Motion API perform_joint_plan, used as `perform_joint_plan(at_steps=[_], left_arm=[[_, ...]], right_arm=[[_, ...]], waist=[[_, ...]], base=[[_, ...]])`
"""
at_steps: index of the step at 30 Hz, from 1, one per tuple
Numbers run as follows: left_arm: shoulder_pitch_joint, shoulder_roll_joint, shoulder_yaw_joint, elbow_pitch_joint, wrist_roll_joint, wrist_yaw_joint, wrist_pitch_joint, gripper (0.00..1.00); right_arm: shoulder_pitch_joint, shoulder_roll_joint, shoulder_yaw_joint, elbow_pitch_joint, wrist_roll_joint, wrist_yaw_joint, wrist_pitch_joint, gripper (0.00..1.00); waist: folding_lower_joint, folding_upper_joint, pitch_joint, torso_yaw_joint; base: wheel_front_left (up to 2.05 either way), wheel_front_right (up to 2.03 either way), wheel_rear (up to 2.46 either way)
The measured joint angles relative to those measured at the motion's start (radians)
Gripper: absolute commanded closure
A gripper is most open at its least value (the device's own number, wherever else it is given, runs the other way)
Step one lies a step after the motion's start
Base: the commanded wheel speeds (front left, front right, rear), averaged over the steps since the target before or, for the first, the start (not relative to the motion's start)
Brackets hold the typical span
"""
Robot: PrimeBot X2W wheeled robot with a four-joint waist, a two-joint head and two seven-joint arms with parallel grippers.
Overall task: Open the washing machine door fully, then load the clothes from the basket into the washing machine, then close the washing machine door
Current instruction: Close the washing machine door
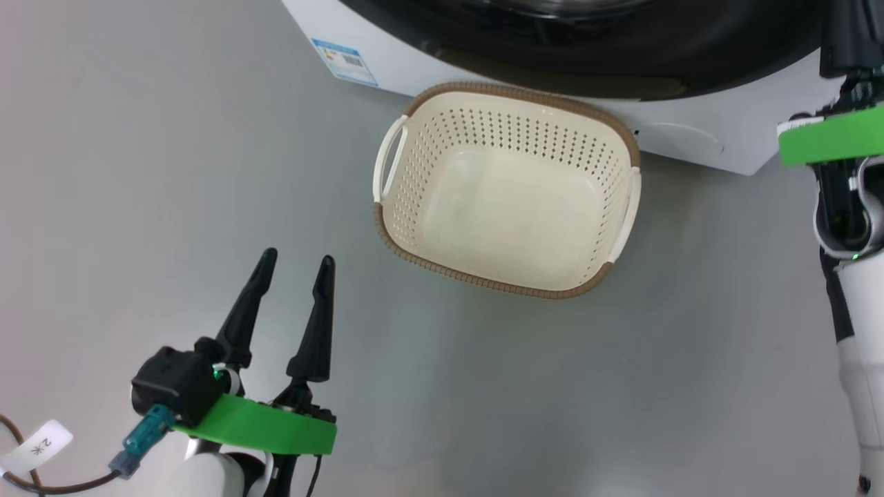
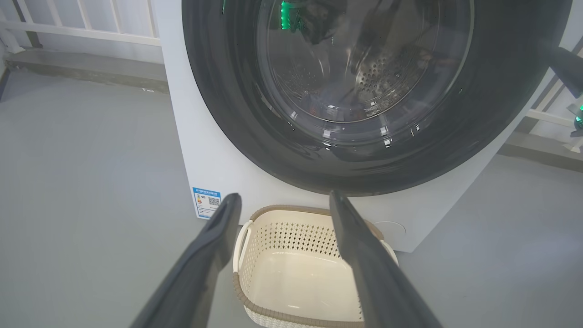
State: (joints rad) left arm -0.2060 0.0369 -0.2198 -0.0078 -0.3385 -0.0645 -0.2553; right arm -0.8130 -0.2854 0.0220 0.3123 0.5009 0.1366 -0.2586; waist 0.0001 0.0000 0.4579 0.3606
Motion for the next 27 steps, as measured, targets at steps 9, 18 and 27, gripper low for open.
perform_joint_plan(at_steps=[9, 18, 27], left_arm=[[0.01, 0.0, 0.037, 0.054, 0.036, -0.01, 0.0, 0.0], [0.049, 0.0, 0.1, 0.136, 0.071, -0.039, 0.0, 0.0], [0.09, 0.0, 0.151, 0.197, 0.088, -0.06, 0.0, 0.0]], right_arm=[[0.222, 0.01, 0.025, -0.011, -0.009, 0.0, 0.0, 0.0], [0.427, 0.012, 0.031, 0.002, -0.027, 0.0, 0.001, 0.0], [0.582, 0.017, 0.002, -0.001, -0.035, 0.0, 0.001, 0.0]], waist=[[-0.0001, 0.0, -0.061, -0.043], [-0.0001, 0.0, -0.13, -0.114], [-0.0002, 0.0, -0.21, -0.191]], base=[[0.0, 0.0, 0.0], [0.0, 0.0, 0.0], [0.0, 0.0, 0.0]])
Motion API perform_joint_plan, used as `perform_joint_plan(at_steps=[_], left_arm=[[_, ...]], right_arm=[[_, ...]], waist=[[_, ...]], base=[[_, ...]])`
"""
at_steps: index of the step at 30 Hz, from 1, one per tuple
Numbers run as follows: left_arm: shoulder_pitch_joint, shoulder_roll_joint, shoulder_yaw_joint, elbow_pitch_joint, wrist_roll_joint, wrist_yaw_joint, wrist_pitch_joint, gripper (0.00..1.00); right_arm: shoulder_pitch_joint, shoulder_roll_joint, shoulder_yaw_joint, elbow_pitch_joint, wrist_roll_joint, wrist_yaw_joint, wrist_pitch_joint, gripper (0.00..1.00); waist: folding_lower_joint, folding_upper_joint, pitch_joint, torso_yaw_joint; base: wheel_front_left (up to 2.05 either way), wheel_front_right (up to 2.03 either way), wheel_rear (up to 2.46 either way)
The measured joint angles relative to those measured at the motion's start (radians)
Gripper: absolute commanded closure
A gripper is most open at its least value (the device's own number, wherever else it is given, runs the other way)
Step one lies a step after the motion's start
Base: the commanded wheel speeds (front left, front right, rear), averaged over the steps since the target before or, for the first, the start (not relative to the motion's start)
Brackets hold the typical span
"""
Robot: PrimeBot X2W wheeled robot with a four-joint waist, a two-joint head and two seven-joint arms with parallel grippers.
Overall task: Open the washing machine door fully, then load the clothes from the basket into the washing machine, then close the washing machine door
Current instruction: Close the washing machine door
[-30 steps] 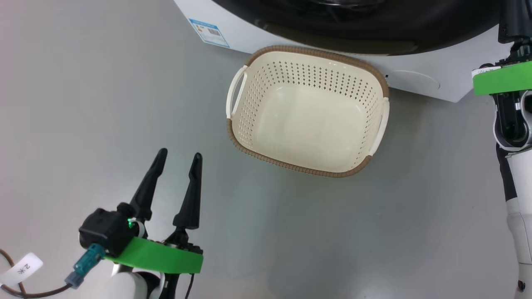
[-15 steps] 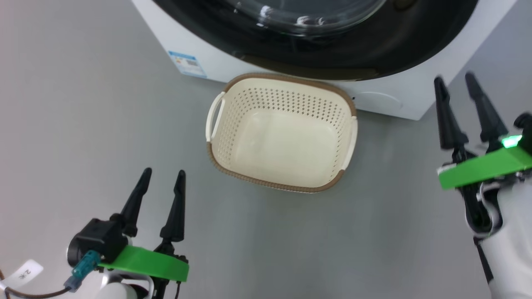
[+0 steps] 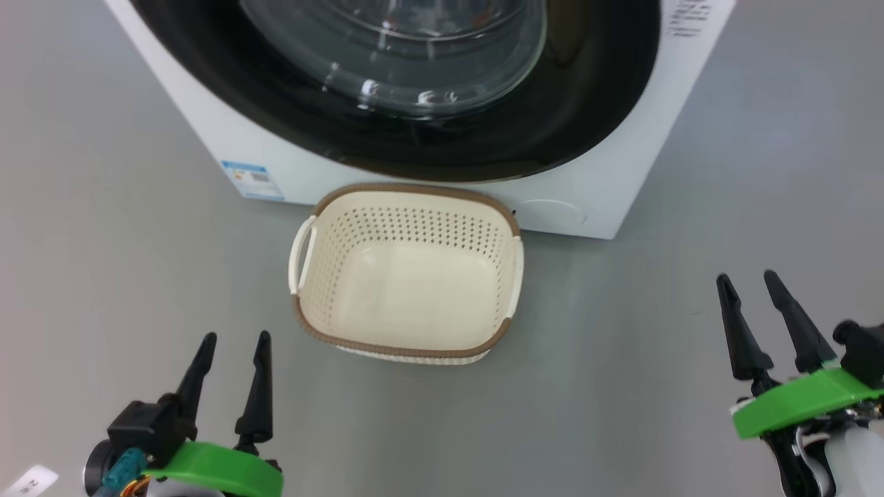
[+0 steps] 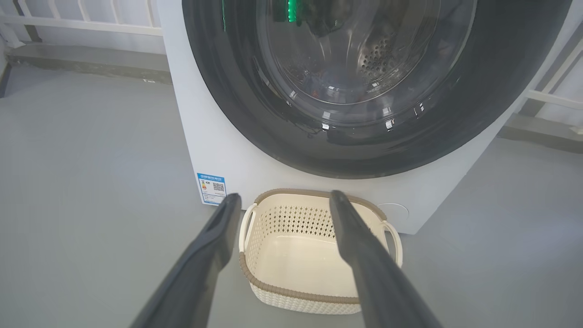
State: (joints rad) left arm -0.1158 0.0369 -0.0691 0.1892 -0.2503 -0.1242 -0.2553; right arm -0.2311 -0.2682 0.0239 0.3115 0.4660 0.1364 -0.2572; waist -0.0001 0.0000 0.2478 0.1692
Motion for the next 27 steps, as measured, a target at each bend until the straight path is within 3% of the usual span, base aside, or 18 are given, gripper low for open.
perform_joint_plan(at_steps=[14, 27], left_arm=[[0.065, 0.002, 0.046, 0.019, 0.044, -0.004, 0.0, 0.0], [0.102, 0.011, 0.062, 0.015, 0.053, -0.005, 0.0, 0.0]], right_arm=[[0.118, 0.032, -0.033, -0.01, -0.024, 0.0, 0.0, 0.0], [0.176, 0.038, -0.059, -0.011, -0.024, 0.0, 0.0, 0.0]], waist=[[0.0, 0.0, -0.104, -0.118], [0.0, 0.0, -0.167, -0.179]], base=[[0.0, 0.0, 0.0], [0.0, 0.0, 0.0]])
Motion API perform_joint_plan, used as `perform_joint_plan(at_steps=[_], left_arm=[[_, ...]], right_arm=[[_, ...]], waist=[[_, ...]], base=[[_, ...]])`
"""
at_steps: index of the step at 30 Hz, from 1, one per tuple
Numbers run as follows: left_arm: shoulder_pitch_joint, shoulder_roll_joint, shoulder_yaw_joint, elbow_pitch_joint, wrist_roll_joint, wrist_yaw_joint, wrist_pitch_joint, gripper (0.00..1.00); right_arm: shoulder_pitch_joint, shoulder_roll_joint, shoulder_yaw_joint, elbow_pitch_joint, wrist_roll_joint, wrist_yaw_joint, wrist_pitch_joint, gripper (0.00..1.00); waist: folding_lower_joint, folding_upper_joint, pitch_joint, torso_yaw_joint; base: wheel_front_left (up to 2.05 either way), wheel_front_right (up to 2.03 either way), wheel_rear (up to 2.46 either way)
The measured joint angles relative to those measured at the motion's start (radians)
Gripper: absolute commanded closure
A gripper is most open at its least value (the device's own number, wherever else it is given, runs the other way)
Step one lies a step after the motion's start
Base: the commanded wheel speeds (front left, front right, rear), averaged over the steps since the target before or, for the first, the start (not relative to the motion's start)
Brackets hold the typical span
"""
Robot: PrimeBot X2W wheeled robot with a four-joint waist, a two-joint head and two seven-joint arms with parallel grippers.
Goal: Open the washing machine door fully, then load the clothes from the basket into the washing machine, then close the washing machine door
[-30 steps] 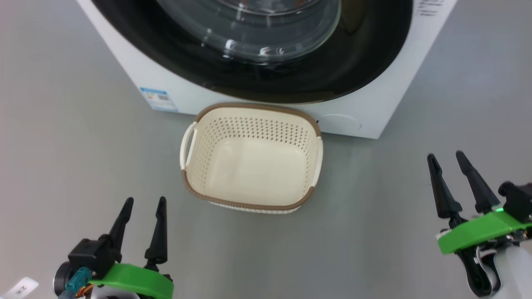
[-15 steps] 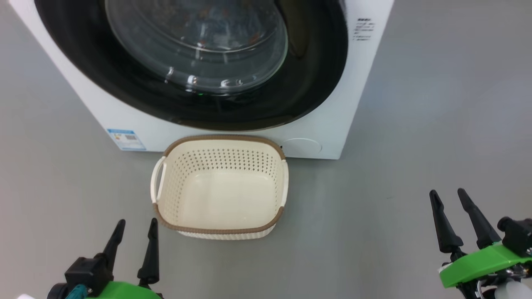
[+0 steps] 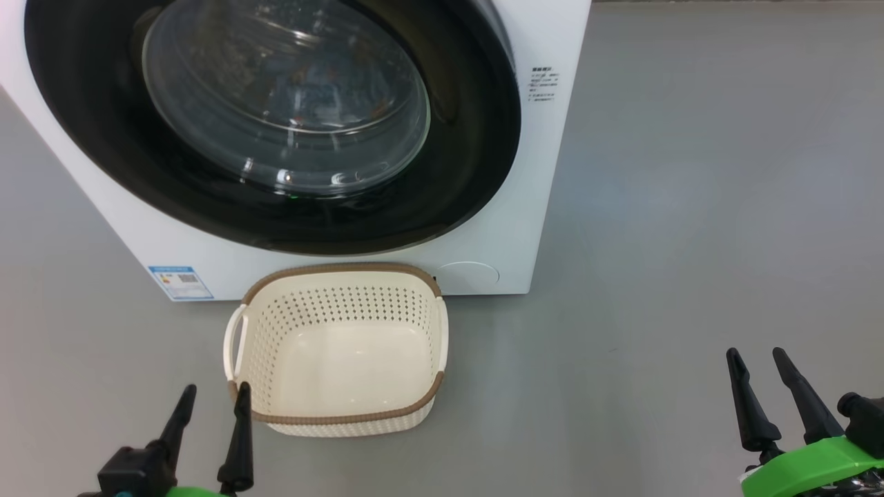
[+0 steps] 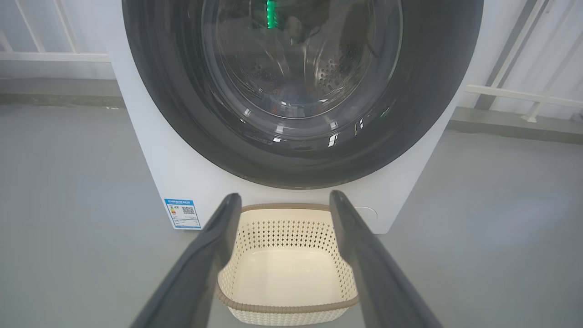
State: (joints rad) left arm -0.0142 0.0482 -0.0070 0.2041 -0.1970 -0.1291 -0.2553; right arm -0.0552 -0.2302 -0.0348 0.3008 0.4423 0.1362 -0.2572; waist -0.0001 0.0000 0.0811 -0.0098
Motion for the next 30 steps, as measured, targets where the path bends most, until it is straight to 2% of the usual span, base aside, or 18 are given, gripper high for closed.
perform_joint_plan(at_steps=[22, 23, 30], left_arm=[[0.032, -0.001, 0.008, -0.024, 0.005, 0.0, 0.0, 0.0], [0.032, -0.001, 0.01, -0.022, 0.008, 0.0, 0.0, 1.0], [0.056, -0.023, -0.003, 0.058, 0.007, 0.0, 0.002, 1.0]], right_arm=[[0.024, 0.004, -0.011, -0.002, -0.003, 0.0, 0.0, 0.0], [0.024, 0.005, -0.01, 0.0, -0.003, 0.0, 0.0, 1.0], [0.048, 0.057, -0.006, 0.082, -0.001, 0.0, 0.001, 1.0]], waist=[[0.0, 0.0, -0.021, -0.021], [0.0, 0.0, -0.02, -0.021], [0.0001, 0.0, -0.02, -0.021]], base=[[0.0, 0.0, 0.0], [0.0, 0.0, 0.0], [0.0, 0.0, 0.0]])
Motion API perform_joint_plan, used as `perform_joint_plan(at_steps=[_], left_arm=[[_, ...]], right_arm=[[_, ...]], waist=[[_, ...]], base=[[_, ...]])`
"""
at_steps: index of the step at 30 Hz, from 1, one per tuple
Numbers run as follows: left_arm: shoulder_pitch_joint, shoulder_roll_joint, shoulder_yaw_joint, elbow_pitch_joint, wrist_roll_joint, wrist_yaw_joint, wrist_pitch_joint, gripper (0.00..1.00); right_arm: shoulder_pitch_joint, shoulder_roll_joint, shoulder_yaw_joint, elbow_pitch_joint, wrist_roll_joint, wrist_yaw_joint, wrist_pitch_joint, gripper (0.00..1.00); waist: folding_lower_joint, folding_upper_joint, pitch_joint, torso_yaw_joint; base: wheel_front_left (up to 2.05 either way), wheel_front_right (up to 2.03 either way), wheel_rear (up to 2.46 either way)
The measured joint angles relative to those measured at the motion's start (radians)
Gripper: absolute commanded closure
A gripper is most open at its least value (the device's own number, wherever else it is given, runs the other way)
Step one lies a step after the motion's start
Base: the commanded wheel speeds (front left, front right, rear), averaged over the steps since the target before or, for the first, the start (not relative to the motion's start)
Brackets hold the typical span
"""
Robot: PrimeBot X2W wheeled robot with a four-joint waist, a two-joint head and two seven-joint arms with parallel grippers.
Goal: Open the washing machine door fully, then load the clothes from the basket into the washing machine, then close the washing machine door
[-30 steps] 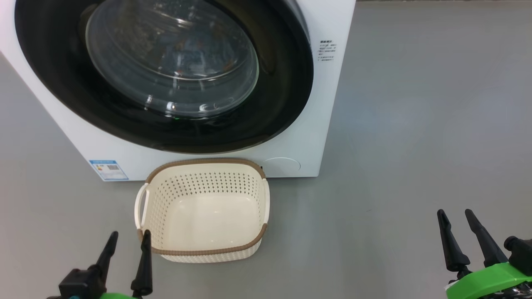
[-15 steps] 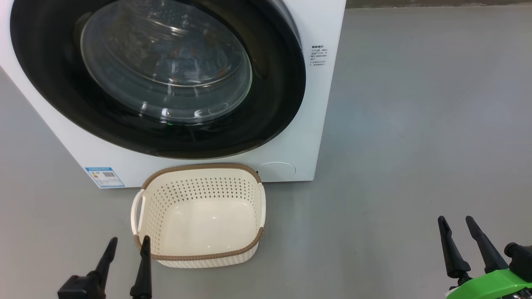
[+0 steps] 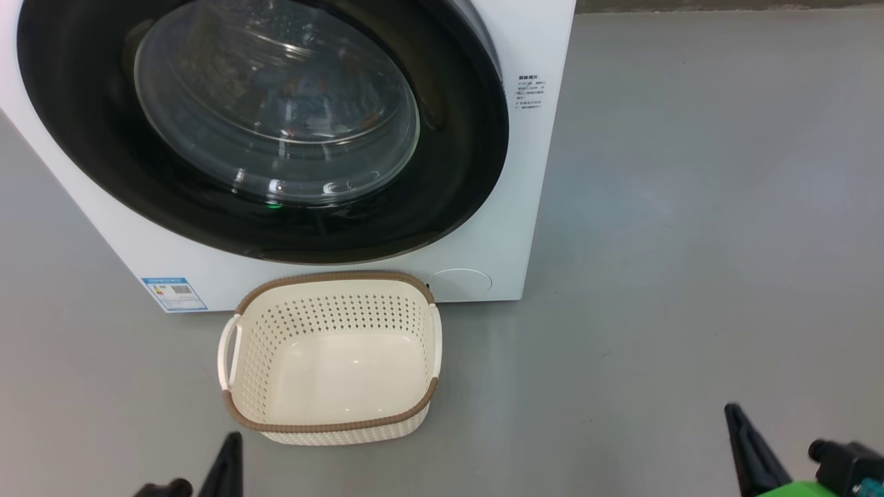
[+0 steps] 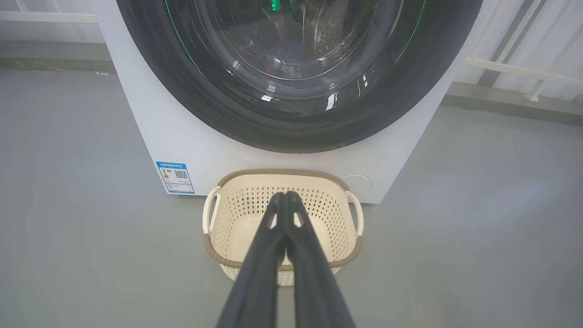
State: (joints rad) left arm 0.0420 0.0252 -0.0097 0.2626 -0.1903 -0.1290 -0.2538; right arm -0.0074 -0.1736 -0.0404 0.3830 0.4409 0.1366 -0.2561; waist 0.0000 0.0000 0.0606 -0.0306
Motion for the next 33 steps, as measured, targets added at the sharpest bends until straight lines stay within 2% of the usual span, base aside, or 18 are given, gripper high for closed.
perform_joint_plan(at_steps=[5, 8, 13, 33], left_arm=[[0.016, -0.01, -0.005, 0.025, -0.03, 0.0, 0.009, 1.0], [0.016, -0.01, -0.004, 0.025, -0.064, 0.0, 0.018, 1.0], [0.015, -0.01, -0.002, 0.025, -0.12, 0.0, 0.031, 1.0], [0.009, -0.009, 0.014, 0.025, -0.346, 0.0, 0.088, 1.0]], right_arm=[[0.012, 0.02, 0.0, 0.024, 0.016, 0.0, 0.009, 1.0], [0.012, 0.02, -0.001, 0.022, 0.049, 0.0, 0.018, 1.0], [0.012, 0.022, -0.003, 0.017, 0.095, 0.0, 0.034, 1.0], [0.008, 0.043, -0.013, -0.003, 0.278, 0.0, 0.089, 1.0]], waist=[[0.0004, 0.0, -0.002, 0.001], [0.0022, 0.0, -0.005, 0.002], [0.0003, 0.0, -0.006, 0.003], [0.0, 0.0, -0.015, 0.008]], base=[[0.0, 0.0, 0.0], [0.0, 0.0, 0.0], [0.0, 0.0, 0.0], [0.0, 0.0, 0.0]])
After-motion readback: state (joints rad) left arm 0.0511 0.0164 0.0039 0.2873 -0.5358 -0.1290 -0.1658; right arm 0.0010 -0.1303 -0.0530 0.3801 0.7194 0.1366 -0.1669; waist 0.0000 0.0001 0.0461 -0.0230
